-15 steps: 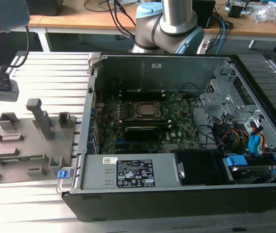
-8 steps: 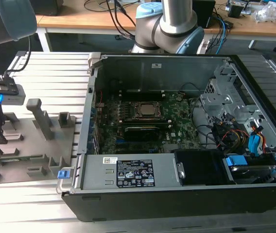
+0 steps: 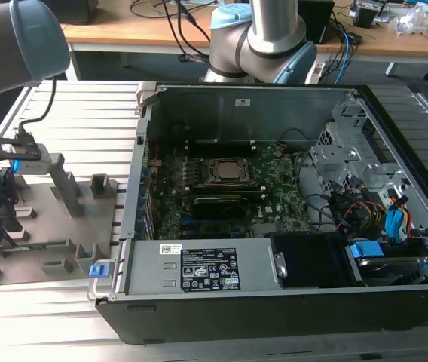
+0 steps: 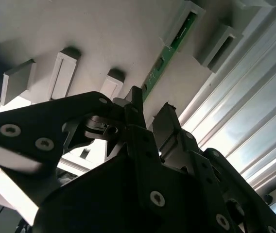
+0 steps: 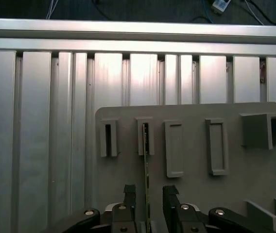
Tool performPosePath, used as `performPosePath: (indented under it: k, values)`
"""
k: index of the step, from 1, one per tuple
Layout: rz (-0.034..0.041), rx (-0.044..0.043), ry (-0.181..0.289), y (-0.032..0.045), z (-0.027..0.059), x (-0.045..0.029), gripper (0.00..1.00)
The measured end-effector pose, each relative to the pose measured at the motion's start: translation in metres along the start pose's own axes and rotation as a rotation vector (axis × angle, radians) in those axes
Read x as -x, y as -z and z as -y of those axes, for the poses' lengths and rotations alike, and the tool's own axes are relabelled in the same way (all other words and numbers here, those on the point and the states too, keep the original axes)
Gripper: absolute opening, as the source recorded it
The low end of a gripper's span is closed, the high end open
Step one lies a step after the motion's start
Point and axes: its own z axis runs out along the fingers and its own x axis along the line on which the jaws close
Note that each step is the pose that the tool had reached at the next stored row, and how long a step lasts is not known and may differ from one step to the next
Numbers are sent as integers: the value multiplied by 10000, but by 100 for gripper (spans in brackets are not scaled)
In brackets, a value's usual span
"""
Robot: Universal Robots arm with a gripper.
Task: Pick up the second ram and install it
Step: 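Pick up the second ram and move it above second insertion slot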
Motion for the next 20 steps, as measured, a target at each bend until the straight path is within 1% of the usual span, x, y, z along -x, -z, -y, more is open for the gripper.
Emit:
performPosePath:
  k: [9,11,15,20]
  values:
    - [-1,1,33,-83,4,-1,36]
    - [-1,1,42,-121,6,-2,36]
    - [-2,2,48,-169,8,-3,36]
    - [-3,2,73,-261,12,-4,36]
